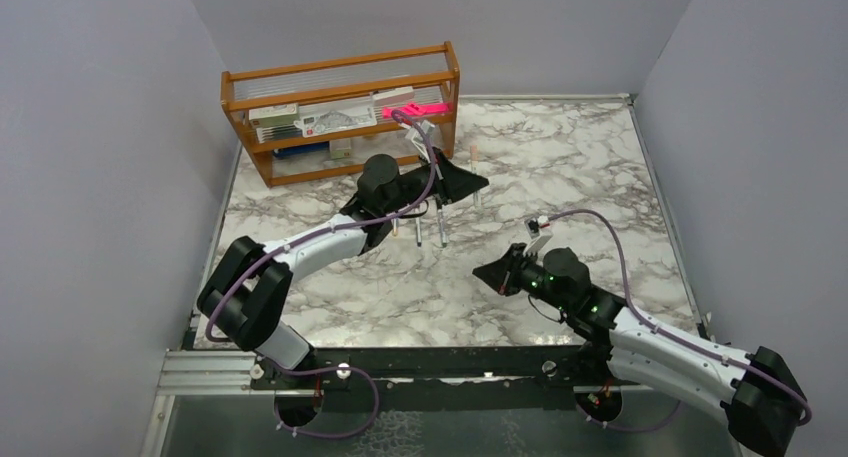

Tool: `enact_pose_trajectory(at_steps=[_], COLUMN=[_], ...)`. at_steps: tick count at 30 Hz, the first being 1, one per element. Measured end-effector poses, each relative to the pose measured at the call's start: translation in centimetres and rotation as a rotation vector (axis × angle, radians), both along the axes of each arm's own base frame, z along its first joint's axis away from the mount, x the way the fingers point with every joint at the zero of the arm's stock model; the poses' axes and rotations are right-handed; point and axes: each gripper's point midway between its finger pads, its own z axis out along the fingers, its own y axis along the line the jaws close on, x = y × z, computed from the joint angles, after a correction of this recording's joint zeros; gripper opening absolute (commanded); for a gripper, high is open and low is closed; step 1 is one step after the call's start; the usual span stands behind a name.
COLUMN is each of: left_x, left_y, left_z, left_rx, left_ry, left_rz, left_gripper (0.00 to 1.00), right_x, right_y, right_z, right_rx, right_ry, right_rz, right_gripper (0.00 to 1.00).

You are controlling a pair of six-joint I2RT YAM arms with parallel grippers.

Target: Insert the pens into the pen caps

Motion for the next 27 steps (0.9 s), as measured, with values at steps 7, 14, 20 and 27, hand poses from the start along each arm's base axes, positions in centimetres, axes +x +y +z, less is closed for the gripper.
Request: enact_pose_trajectory(at_steps=[7,14,20,27], left_x=[0.1,0.2,1.4,4.1], left_y=[0.5,2.6,6.9,9.2], left_z=[2.9,-6.0,-14.5,-17.9], left_rx=[-0.077,0.138,0.457,0.678], left_ry=[-0.106,0.046,0.221,0.299], left_rz=[0.040,0.136,0.346,0.482], left_gripper=[0.00,0.00,0.03,0.07], right_x=[-1.7,-0.9,0.0,0.1], right_y=[-0.7,-2.3,-3.9,-4.4], right_z=[-3.0,-1.6,-0.9,-2.0], right_rx=[-0.074,-0.068,-0.101,-0.145], right_ry=[0.091,0.061,0.046,0.076], right_rz=[0.038,-0.058,-0.154,-0.173], right_gripper=[0.01,0.21,0.21,0.21])
